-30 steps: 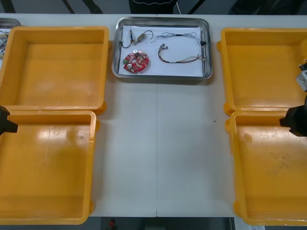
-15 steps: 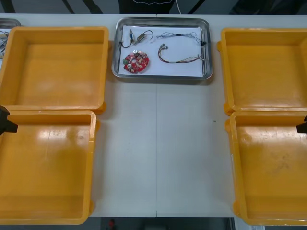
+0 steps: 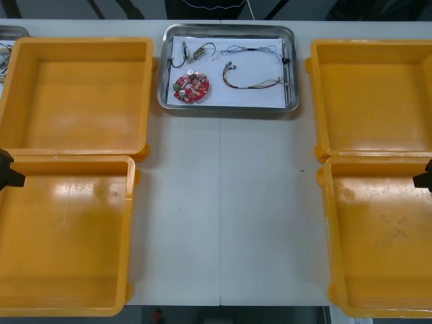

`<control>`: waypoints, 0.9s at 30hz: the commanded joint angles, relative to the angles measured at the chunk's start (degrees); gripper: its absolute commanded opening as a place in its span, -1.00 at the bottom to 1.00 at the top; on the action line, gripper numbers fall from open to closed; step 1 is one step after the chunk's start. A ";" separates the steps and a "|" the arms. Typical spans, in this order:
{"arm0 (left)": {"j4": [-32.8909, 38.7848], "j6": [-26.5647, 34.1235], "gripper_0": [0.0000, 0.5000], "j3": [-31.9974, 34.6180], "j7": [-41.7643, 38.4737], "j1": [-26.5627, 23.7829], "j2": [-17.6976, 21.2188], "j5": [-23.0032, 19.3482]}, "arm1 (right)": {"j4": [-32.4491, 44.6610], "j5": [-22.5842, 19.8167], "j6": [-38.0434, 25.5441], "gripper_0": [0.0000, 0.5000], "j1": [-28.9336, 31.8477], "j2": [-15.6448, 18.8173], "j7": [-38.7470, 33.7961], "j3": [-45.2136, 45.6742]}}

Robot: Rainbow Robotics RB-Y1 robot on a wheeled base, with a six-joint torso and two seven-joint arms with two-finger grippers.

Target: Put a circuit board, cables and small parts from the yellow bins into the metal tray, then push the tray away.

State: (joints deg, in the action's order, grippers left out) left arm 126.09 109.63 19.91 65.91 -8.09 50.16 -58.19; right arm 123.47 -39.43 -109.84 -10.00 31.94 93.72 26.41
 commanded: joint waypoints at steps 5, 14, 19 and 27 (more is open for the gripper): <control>1.62 0.37 1.00 1.35 5.46 0.89 2.66 -0.44 | 0.55 -0.38 -0.16 1.00 0.59 2.16 -2.41 -0.40; 1.62 0.37 1.00 1.35 5.46 0.89 2.66 -0.44 | 0.55 -0.38 -0.16 1.00 0.59 2.16 -2.41 -0.40; 1.62 0.37 1.00 1.35 5.46 0.89 2.66 -0.44 | 0.55 -0.38 -0.16 1.00 0.59 2.16 -2.41 -0.40; 1.62 0.37 1.00 1.35 5.46 0.89 2.66 -0.44 | 0.55 -0.38 -0.16 1.00 0.59 2.16 -2.41 -0.40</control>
State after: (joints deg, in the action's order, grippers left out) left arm 126.09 109.63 19.91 65.91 -8.09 50.16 -58.19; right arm 123.47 -39.51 -109.84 -10.00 31.98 93.72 26.39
